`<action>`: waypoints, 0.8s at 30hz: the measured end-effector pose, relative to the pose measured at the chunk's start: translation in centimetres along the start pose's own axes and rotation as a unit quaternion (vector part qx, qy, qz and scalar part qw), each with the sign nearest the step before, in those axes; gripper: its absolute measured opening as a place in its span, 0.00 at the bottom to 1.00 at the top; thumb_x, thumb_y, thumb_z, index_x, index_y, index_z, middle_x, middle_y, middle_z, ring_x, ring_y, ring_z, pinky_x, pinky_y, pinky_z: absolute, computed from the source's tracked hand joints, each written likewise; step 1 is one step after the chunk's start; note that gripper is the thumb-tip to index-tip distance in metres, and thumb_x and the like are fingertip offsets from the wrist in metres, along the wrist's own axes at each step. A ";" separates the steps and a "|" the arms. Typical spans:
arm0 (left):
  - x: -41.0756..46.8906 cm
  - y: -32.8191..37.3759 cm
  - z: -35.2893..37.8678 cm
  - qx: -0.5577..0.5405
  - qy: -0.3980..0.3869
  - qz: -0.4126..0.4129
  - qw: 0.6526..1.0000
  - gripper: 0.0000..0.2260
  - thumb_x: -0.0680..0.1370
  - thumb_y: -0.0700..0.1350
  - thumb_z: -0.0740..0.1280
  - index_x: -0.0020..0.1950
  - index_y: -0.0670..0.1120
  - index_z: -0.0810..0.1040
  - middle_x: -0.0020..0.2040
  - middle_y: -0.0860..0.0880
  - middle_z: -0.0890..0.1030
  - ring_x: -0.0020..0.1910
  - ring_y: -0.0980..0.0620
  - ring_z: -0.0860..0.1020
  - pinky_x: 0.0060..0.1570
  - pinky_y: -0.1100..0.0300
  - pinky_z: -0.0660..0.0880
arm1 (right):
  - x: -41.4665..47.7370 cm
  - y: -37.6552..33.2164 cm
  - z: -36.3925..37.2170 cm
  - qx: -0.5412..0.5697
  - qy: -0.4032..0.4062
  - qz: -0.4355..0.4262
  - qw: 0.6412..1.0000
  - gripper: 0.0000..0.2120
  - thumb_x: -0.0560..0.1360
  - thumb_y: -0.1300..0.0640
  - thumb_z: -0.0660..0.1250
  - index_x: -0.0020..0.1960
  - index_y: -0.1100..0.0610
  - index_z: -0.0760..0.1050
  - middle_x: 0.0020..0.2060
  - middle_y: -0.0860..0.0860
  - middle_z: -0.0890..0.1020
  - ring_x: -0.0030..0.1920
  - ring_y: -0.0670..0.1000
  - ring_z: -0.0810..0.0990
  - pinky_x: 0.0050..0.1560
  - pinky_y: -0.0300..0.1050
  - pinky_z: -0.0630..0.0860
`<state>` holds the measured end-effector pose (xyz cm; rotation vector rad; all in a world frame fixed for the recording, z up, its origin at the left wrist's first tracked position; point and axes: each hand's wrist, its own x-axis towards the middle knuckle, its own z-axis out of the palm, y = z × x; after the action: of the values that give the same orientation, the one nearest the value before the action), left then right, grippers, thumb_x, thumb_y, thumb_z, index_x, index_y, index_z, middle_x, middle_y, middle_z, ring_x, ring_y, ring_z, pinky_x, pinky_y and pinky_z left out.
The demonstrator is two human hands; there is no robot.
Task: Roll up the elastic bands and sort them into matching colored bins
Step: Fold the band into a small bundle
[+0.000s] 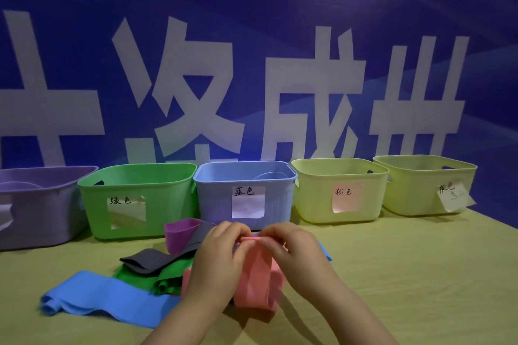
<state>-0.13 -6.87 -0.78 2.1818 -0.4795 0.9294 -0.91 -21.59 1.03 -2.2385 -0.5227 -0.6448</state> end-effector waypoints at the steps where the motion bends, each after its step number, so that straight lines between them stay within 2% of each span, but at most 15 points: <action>1: 0.0 -0.1 0.0 0.000 0.003 0.001 1.000 0.07 0.71 0.39 0.71 0.40 0.49 0.76 0.36 0.60 0.71 0.39 0.61 0.70 0.37 0.67 0.65 | 0.0 -0.1 0.0 0.007 0.007 -0.003 1.000 0.08 0.75 0.53 0.65 0.53 0.52 0.78 0.45 0.46 0.79 0.43 0.41 0.74 0.43 0.27 0.66; 4: 0.1 -0.1 0.1 0.001 0.008 0.013 1.000 0.05 0.72 0.40 0.71 0.40 0.48 0.77 0.36 0.61 0.71 0.39 0.61 0.70 0.37 0.69 0.64 | -0.1 -0.1 0.1 0.013 0.011 -0.007 1.000 0.07 0.73 0.54 0.68 0.51 0.52 0.77 0.42 0.44 0.78 0.40 0.39 0.73 0.42 0.27 0.67; 8: 0.1 -0.4 0.2 0.009 0.001 0.028 1.000 0.04 0.75 0.44 0.68 0.40 0.49 0.77 0.36 0.62 0.71 0.39 0.59 0.70 0.38 0.69 0.64 | 0.1 0.2 0.2 -0.004 0.021 -0.003 1.000 0.04 0.74 0.54 0.66 0.46 0.54 0.78 0.42 0.48 0.79 0.41 0.44 0.73 0.41 0.30 0.66; 11: 0.1 -0.6 0.1 0.019 -0.012 0.033 0.999 0.13 0.75 0.56 0.58 0.40 0.50 0.77 0.35 0.60 0.71 0.39 0.59 0.69 0.37 0.69 0.63 | 0.1 0.3 0.3 -0.010 0.020 0.002 1.000 0.06 0.76 0.54 0.63 0.47 0.54 0.78 0.43 0.49 0.79 0.43 0.45 0.73 0.41 0.29 0.66; 13: 0.0 -0.4 0.0 0.013 -0.020 0.025 0.999 0.18 0.74 0.59 0.51 0.39 0.51 0.76 0.34 0.60 0.70 0.38 0.59 0.69 0.36 0.69 0.62 | 0.1 0.3 0.4 -0.022 0.015 0.001 1.000 0.07 0.77 0.54 0.62 0.47 0.54 0.78 0.42 0.49 0.77 0.43 0.46 0.73 0.41 0.29 0.65; 16: 0.1 -0.3 0.0 -0.023 -0.023 0.015 0.999 0.16 0.72 0.60 0.54 0.41 0.52 0.76 0.37 0.60 0.73 0.41 0.60 0.72 0.40 0.71 0.65 | 0.2 0.4 0.3 -0.037 0.010 0.005 0.999 0.08 0.78 0.54 0.60 0.46 0.55 0.77 0.40 0.48 0.75 0.42 0.47 0.71 0.39 0.30 0.65; 18: 0.1 0.0 -0.1 -0.057 -0.026 0.010 0.998 0.10 0.72 0.57 0.63 0.45 0.53 0.78 0.42 0.61 0.76 0.46 0.62 0.74 0.44 0.74 0.66 | 0.3 0.4 0.3 -0.039 0.007 0.011 0.999 0.09 0.78 0.54 0.59 0.46 0.55 0.77 0.40 0.48 0.74 0.41 0.47 0.71 0.39 0.30 0.64; 20: 0.1 0.3 0.0 -0.058 -0.019 0.015 0.998 0.03 0.73 0.46 0.70 0.45 0.50 0.79 0.42 0.59 0.77 0.48 0.63 0.73 0.45 0.75 0.67 | 0.2 0.4 0.3 -0.035 -0.001 0.008 0.999 0.09 0.78 0.53 0.59 0.46 0.55 0.77 0.40 0.49 0.75 0.41 0.47 0.71 0.39 0.31 0.64; 22: 0.0 0.3 0.0 -0.048 -0.010 0.014 0.999 0.05 0.72 0.39 0.71 0.43 0.49 0.79 0.40 0.59 0.77 0.48 0.62 0.73 0.44 0.74 0.67 | 0.2 0.4 0.4 -0.029 -0.008 0.003 1.000 0.09 0.78 0.54 0.59 0.46 0.55 0.77 0.41 0.49 0.75 0.42 0.46 0.71 0.39 0.31 0.64; 24: 0.1 0.2 -0.1 -0.044 -0.009 0.009 0.999 0.06 0.72 0.38 0.70 0.42 0.49 0.79 0.39 0.60 0.76 0.47 0.63 0.73 0.43 0.75 0.66 | 0.1 0.2 0.3 -0.015 -0.008 0.001 1.000 0.09 0.78 0.54 0.60 0.48 0.55 0.78 0.41 0.49 0.76 0.43 0.46 0.72 0.41 0.30 0.65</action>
<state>-0.24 -6.91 -0.58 2.1114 -0.5384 0.8823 -0.63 -21.44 0.78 -2.2742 -0.5218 -0.6368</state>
